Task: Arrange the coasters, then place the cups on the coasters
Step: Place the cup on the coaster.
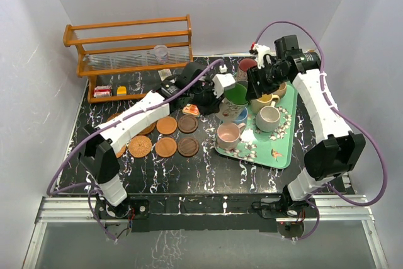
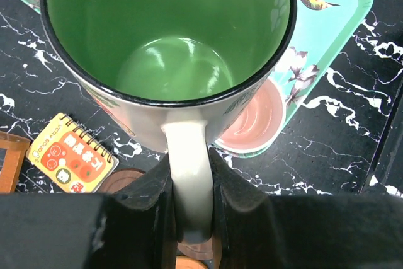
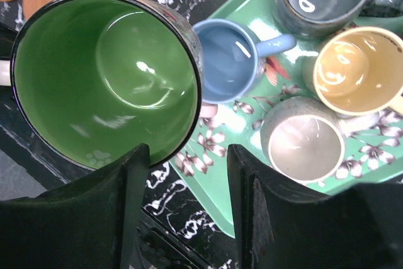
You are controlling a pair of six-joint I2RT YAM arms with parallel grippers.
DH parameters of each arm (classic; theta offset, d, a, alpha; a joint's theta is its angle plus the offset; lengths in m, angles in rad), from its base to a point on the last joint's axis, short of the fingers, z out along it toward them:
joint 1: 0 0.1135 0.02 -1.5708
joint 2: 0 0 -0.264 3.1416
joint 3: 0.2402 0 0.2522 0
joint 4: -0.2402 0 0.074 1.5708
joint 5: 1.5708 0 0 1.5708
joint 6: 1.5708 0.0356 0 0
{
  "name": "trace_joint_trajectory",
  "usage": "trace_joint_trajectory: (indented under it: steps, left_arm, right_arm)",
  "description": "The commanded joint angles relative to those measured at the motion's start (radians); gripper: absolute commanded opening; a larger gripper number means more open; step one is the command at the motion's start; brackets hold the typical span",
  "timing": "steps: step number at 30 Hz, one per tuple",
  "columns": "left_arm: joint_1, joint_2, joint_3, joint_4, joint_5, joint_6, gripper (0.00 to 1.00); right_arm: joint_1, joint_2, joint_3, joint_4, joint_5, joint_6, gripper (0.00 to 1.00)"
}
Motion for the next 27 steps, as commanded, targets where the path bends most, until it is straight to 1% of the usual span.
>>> trace_joint_trajectory:
  steps: [1,5,8,11,20,23,27]
  left_arm:
    - [0.063,-0.155,0.000,0.125,0.093,-0.003,0.00]
    - [0.124,-0.205,-0.028,0.111,0.113,0.013,0.00]
    - [0.192,-0.250,-0.066,0.092,0.141,0.028,0.00]
    - [0.274,-0.308,-0.110,0.077,0.184,0.041,0.00]
    - [0.466,-0.470,-0.269,0.056,0.240,0.099,0.00]
    - [0.547,-0.527,-0.338,0.081,0.265,0.120,0.00]
    - [0.686,-0.600,-0.473,0.124,0.351,0.160,0.00]
  right_arm:
    - [0.003,0.018,0.088,0.001,-0.017,-0.006,0.50]
    - [0.002,0.020,0.154,-0.002,-0.015,-0.013,0.50]
    - [-0.009,0.021,0.178,0.004,-0.026,-0.025,0.51]
    - [-0.021,0.018,0.169,0.020,-0.051,-0.041,0.51]
    - [-0.057,-0.009,0.044,0.092,-0.114,-0.076,0.50]
    - [-0.079,-0.024,-0.028,0.130,-0.143,-0.081,0.50]
    - [-0.121,-0.047,-0.121,0.191,-0.201,-0.087,0.50]
